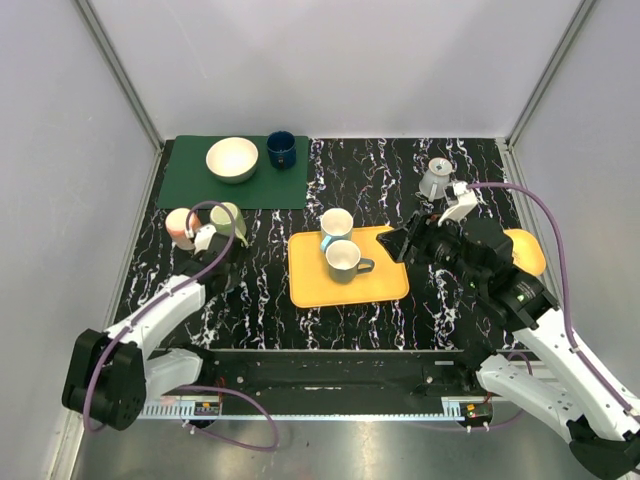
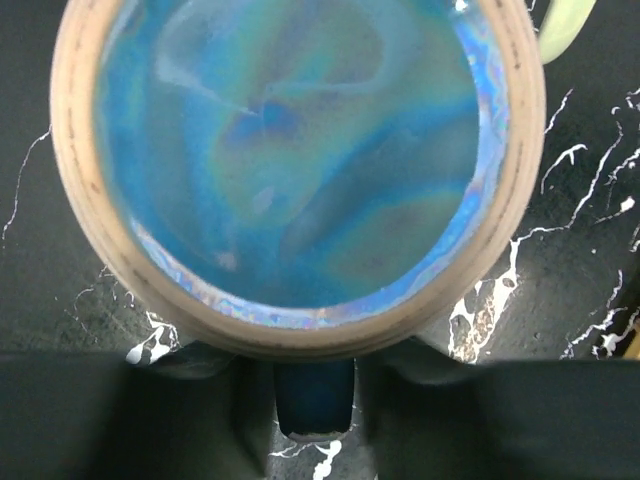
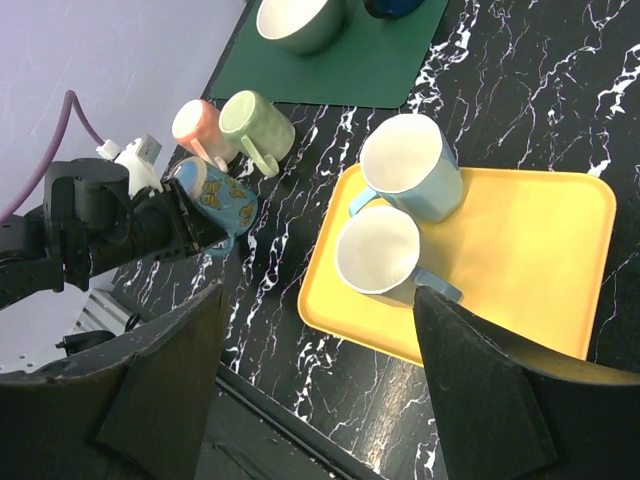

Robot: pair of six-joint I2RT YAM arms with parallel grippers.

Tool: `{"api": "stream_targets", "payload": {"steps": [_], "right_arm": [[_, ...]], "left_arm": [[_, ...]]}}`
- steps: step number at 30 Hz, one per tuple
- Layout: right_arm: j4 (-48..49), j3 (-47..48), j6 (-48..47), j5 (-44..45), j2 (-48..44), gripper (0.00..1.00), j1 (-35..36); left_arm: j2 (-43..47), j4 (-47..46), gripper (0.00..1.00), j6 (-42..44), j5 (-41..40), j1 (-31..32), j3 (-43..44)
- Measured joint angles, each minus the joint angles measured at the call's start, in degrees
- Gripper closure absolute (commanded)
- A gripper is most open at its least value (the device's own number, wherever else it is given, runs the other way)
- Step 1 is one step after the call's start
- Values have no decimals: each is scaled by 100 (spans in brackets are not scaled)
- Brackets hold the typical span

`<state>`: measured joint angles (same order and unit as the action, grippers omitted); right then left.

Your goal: Turn the mug right side up

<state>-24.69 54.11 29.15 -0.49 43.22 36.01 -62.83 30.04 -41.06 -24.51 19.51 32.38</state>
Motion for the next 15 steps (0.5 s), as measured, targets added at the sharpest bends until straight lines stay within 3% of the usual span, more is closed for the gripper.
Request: {"api": "stream_targets", "payload": {"steps": [9, 11, 15], "right_arm": [[-4, -90, -2, 37, 90, 20, 0], [-15, -87, -2, 107, 186, 20, 0], [-151, -2, -2, 271, 619, 21, 0]], "left_arm": [[61, 120, 23, -205, 74, 0, 28], [389, 337, 6, -286, 103, 46, 37], [1305, 767, 3, -483, 136, 400, 188]]}}
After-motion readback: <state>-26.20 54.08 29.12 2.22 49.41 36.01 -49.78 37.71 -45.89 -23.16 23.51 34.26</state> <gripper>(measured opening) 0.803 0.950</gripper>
